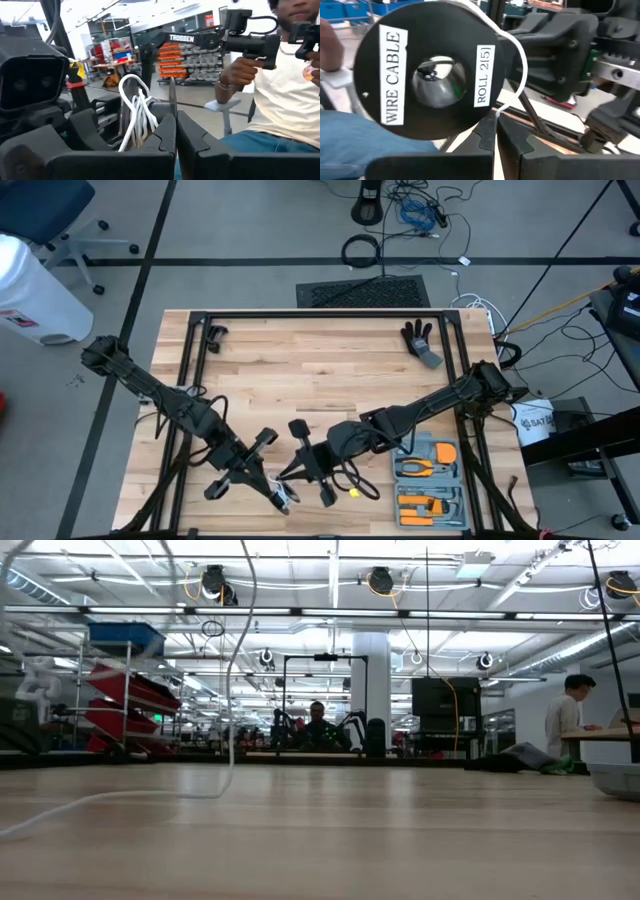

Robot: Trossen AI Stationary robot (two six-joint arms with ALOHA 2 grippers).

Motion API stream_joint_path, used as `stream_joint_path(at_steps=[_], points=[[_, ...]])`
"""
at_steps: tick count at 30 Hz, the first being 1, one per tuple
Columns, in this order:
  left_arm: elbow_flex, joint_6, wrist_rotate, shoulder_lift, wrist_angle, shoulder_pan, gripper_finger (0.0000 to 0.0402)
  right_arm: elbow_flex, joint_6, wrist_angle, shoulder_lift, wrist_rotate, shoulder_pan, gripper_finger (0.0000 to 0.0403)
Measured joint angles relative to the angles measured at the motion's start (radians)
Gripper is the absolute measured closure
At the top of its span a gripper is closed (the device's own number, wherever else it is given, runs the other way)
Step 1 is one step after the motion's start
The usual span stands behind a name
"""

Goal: Coil cords
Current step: Coil the white cable wire onto the spool

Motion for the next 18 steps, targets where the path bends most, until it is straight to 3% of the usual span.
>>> stream_joint_path(at_steps=[18], points=[[0.000,0.000,-0.080,-0.079,-0.060,-0.003,0.0400,0.000,0.064,-0.099,0.000,-0.021,0.000,0.0403]])
